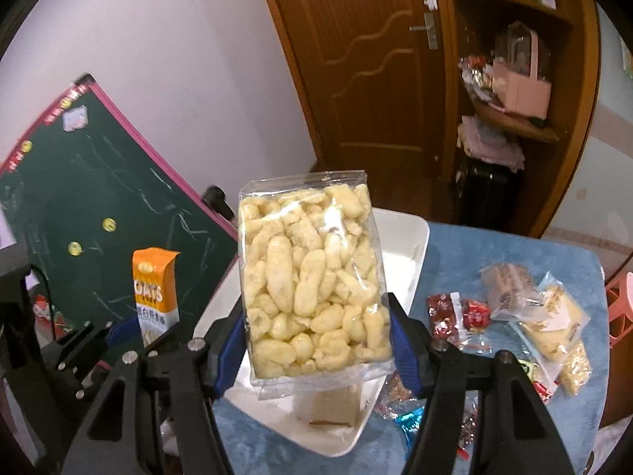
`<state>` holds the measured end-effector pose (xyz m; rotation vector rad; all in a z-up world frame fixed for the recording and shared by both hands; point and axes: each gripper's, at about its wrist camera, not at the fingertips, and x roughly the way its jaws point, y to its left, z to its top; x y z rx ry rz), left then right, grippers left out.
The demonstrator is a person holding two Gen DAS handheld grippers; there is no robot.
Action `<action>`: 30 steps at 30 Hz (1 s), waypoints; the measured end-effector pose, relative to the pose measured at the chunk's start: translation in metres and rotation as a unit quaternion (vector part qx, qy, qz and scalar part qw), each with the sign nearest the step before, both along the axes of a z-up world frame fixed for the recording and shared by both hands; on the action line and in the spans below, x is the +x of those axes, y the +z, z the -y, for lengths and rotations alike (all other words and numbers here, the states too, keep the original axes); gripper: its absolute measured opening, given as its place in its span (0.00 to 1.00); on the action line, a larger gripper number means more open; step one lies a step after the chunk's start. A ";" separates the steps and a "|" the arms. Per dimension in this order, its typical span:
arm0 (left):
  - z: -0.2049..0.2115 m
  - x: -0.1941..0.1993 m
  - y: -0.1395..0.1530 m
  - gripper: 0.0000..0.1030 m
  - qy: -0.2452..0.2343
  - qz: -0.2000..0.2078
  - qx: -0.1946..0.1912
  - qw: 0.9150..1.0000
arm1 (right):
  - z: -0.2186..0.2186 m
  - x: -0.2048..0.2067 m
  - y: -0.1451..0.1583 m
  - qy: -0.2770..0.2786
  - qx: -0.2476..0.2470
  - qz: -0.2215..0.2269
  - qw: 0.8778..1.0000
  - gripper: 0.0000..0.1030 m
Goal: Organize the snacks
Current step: 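Carry both packs into the white tray and open both tools, then withdraw both tools from the tray back over the remaining snacks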
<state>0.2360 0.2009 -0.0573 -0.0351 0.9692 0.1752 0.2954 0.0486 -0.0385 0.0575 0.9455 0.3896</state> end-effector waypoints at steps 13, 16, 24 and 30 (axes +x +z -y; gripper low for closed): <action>-0.031 0.007 -0.016 0.85 0.048 -0.015 -0.065 0.997 | -0.008 0.019 -0.028 0.007 0.006 -0.052 0.999 0.64; -0.028 -0.003 -0.008 0.85 0.045 -0.001 -0.057 0.997 | -0.005 0.011 -0.022 0.012 0.007 -0.043 0.999 0.64; -0.004 -0.038 0.018 0.85 0.024 0.033 -0.032 0.999 | 0.016 -0.040 -0.007 0.016 0.032 -0.016 0.999 0.64; 0.017 -0.072 0.034 0.85 0.007 0.055 -0.035 0.998 | 0.035 -0.093 0.003 0.019 0.023 0.017 0.999 0.64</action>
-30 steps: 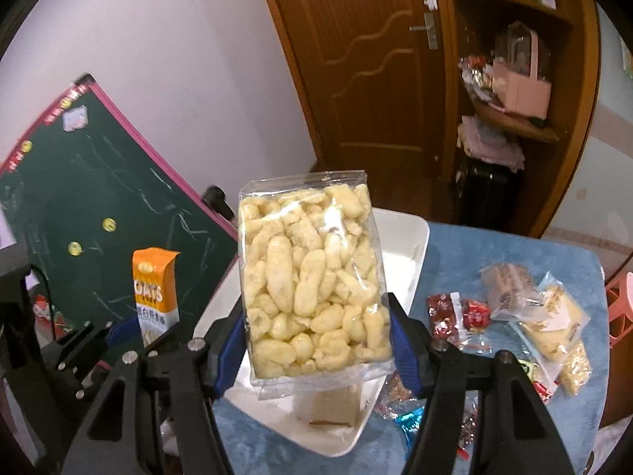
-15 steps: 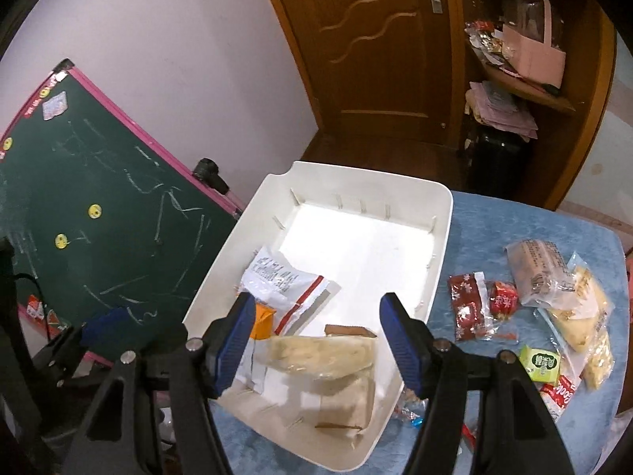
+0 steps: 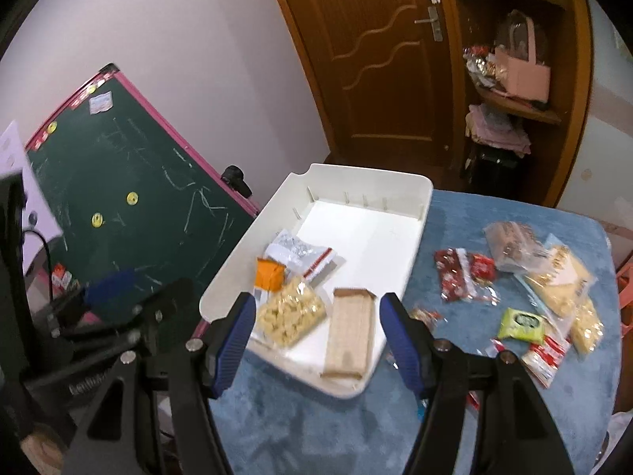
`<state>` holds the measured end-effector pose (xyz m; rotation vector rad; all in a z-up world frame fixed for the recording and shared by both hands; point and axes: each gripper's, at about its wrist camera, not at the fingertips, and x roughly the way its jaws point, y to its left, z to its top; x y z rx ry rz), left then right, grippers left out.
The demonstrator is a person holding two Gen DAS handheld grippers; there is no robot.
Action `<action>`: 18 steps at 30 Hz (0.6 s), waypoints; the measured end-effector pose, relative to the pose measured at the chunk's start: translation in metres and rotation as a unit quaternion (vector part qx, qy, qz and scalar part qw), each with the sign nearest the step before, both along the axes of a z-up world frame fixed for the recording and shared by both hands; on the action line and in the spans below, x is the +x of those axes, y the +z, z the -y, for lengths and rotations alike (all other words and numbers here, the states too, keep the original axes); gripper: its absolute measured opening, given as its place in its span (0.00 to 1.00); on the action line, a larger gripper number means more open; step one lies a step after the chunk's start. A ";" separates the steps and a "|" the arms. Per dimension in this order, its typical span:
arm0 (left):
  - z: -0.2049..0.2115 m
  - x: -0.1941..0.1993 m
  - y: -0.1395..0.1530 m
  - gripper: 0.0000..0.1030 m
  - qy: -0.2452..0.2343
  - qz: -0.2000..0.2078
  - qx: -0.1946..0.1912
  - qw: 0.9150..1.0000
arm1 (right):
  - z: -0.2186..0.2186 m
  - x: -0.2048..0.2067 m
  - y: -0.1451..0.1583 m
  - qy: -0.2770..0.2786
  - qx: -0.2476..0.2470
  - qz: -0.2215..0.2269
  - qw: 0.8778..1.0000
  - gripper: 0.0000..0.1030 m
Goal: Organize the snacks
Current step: 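Withdraw both tools from the tray back over the remaining snacks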
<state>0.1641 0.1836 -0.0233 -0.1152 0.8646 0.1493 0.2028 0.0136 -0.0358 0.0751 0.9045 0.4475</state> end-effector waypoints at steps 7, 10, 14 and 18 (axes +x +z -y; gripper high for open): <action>0.036 -0.039 0.023 0.85 -0.036 0.030 0.007 0.999 | 0.028 -0.053 0.015 0.002 -0.004 0.026 1.000 0.64; 0.052 -0.052 0.035 0.85 -0.051 0.043 0.005 0.998 | 0.042 -0.072 0.024 -0.003 0.000 0.038 0.999 0.64; 0.078 -0.068 0.048 0.85 -0.073 0.056 -0.002 0.996 | 0.065 -0.097 0.035 -0.016 -0.007 0.061 0.998 0.64; 0.110 -0.075 0.055 0.85 -0.101 0.061 0.001 0.993 | 0.094 -0.112 0.042 -0.034 -0.005 0.071 0.997 0.64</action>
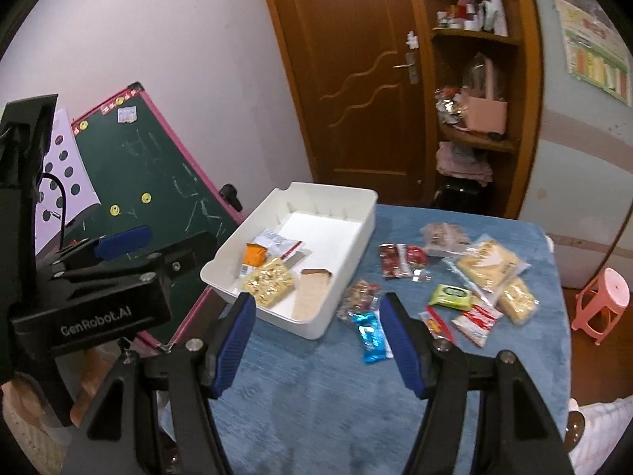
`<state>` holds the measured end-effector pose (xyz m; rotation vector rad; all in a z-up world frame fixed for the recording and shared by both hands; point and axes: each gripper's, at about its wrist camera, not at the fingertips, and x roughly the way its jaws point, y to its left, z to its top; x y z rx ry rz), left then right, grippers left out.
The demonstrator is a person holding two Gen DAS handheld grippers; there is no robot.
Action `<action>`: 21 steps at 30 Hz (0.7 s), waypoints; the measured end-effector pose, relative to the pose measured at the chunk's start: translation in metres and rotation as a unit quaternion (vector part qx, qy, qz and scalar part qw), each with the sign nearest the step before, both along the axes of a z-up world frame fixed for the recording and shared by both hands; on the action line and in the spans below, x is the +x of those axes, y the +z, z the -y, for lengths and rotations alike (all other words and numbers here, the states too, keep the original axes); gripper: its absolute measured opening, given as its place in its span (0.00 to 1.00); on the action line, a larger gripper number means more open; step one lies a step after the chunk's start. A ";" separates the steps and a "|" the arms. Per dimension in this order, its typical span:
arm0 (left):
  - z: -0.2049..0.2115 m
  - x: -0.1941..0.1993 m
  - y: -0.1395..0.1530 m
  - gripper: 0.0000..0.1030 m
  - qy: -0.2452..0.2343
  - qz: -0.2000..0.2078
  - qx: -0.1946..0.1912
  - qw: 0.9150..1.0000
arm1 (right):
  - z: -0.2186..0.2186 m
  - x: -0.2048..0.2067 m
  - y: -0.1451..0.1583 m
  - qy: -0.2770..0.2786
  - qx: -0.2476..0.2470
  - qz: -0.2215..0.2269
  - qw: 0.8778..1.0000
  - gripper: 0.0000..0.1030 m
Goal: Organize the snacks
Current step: 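Withdraw both tools from the tray back over the remaining snacks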
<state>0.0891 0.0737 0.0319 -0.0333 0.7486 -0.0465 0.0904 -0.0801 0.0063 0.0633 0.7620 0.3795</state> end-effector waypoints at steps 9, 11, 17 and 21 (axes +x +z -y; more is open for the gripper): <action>0.094 0.005 0.001 0.85 -0.079 0.005 0.037 0.996 | 0.087 -0.014 0.005 -0.084 -0.029 0.042 0.995 0.64; 0.113 0.009 -0.003 0.85 -0.094 0.005 0.045 0.994 | 0.109 -0.009 0.001 -0.101 -0.028 0.039 0.994 0.64; 0.157 0.024 -0.019 0.85 -0.131 -0.012 0.047 0.990 | 0.166 0.004 -0.015 -0.144 -0.051 0.038 0.988 0.64; 0.176 0.034 -0.032 0.85 -0.146 -0.022 0.049 0.988 | 0.196 0.012 -0.024 -0.170 -0.058 0.030 0.983 0.64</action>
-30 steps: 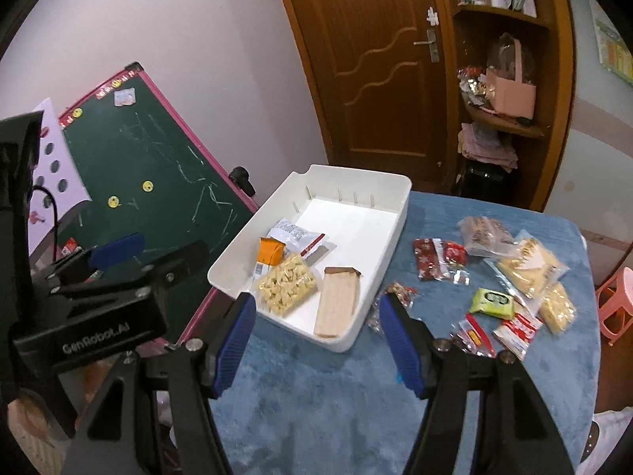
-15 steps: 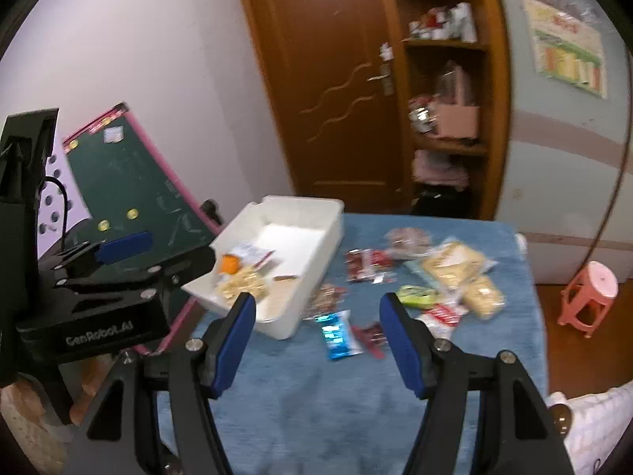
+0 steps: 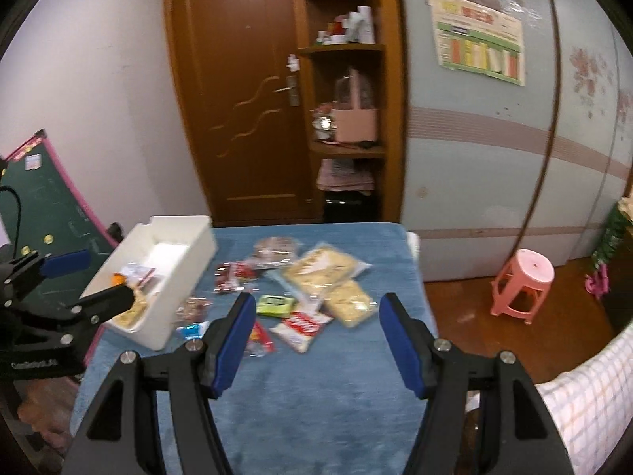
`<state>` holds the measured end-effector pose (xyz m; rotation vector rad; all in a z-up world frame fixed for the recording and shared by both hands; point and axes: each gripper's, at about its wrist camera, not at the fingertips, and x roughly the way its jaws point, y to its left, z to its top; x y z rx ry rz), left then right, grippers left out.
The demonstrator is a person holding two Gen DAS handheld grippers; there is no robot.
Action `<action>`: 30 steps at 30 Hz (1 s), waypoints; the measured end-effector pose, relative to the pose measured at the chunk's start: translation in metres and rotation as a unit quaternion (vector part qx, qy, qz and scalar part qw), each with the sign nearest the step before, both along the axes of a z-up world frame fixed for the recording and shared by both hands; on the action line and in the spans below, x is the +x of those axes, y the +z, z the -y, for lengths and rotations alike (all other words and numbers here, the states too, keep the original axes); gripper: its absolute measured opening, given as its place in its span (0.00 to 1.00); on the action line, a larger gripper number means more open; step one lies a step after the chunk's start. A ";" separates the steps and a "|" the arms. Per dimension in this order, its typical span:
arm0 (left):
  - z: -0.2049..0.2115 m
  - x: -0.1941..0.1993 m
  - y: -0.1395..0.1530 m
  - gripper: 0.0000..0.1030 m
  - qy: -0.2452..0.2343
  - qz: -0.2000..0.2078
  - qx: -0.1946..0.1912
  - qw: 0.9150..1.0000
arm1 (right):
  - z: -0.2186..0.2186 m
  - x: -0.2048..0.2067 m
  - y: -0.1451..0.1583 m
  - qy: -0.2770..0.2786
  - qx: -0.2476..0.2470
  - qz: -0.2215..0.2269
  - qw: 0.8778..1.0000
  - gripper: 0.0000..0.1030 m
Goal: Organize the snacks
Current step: 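Withdraw both tools from the tray back over the remaining snacks, then grasp the red-labelled nut bag with the left tool while the right tool grasps the clear puffed-snack bag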
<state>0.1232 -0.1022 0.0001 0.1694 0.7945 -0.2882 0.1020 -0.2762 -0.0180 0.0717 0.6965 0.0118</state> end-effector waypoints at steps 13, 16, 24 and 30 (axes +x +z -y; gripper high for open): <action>0.026 0.045 -0.096 0.85 -0.090 -0.067 0.039 0.993 | 0.045 0.052 -0.054 -0.008 0.002 -0.060 0.998 0.64; 0.026 0.060 -0.125 0.85 -0.108 -0.091 0.071 0.987 | 0.051 0.068 -0.073 -0.004 0.004 -0.081 0.997 0.64; 0.027 0.093 -0.184 0.85 -0.131 -0.179 0.102 0.970 | 0.052 0.111 -0.115 0.021 0.010 -0.126 0.992 0.64; 0.030 0.108 -0.206 0.85 -0.131 -0.209 0.111 0.963 | 0.042 0.141 -0.148 0.047 0.002 -0.162 0.986 0.64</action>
